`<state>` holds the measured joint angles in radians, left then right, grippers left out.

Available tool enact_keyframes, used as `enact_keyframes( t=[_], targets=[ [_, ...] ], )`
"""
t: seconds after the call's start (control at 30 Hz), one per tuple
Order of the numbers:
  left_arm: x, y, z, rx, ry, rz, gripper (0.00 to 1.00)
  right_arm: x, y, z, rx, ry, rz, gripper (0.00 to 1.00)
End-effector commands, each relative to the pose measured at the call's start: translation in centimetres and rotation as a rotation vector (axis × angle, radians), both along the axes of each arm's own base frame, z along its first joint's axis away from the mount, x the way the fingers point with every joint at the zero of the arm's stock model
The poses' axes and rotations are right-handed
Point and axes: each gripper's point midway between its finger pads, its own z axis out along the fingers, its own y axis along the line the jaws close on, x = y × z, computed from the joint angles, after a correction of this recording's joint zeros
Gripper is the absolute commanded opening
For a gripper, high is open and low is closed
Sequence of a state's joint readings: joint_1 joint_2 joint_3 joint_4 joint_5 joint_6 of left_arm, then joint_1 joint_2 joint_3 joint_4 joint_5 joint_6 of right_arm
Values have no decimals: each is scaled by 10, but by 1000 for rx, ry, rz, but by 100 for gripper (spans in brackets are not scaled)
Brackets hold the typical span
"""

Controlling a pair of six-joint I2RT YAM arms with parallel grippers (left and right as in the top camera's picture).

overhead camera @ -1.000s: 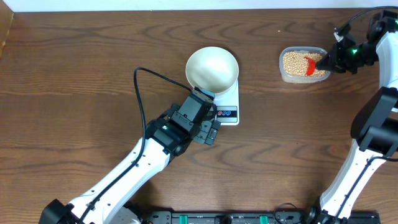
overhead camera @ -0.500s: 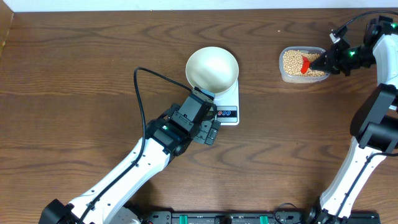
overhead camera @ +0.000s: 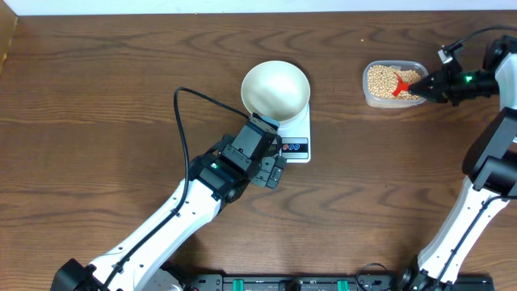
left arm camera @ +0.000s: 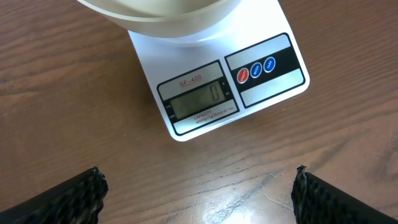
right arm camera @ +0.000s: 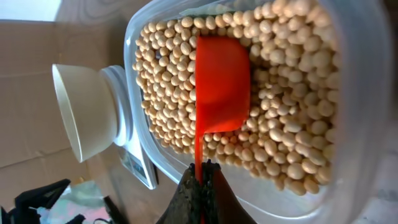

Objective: Scoop item into bowl and weigh 50g on scale
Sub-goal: 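Lower the red scoop with the right gripper into the soybeans, then drag the scoop through the soybeans and lift it filled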

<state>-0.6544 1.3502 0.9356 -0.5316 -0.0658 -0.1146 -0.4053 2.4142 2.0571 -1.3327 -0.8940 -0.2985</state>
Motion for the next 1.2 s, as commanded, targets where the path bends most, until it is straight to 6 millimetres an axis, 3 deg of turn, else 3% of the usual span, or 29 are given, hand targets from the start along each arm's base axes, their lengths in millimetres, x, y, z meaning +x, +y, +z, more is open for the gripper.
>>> enact_keyframes(
  t=[0.0,0.43,0.67,1.17],
  targets=[
    [1,1,0,8,-1,-3,97,-3,5,-3,71,-24,11,1],
    [1,1,0,8,-1,-3,97,-9,9,-22,133,-27,-9,1],
    [1,1,0,8,-1,-3,97,-9,13,-23,140,-6,-12,1],
    [1,1,0,8,-1,-3,97,-15,-8,-4,258,-18,-93,1]
  ],
)
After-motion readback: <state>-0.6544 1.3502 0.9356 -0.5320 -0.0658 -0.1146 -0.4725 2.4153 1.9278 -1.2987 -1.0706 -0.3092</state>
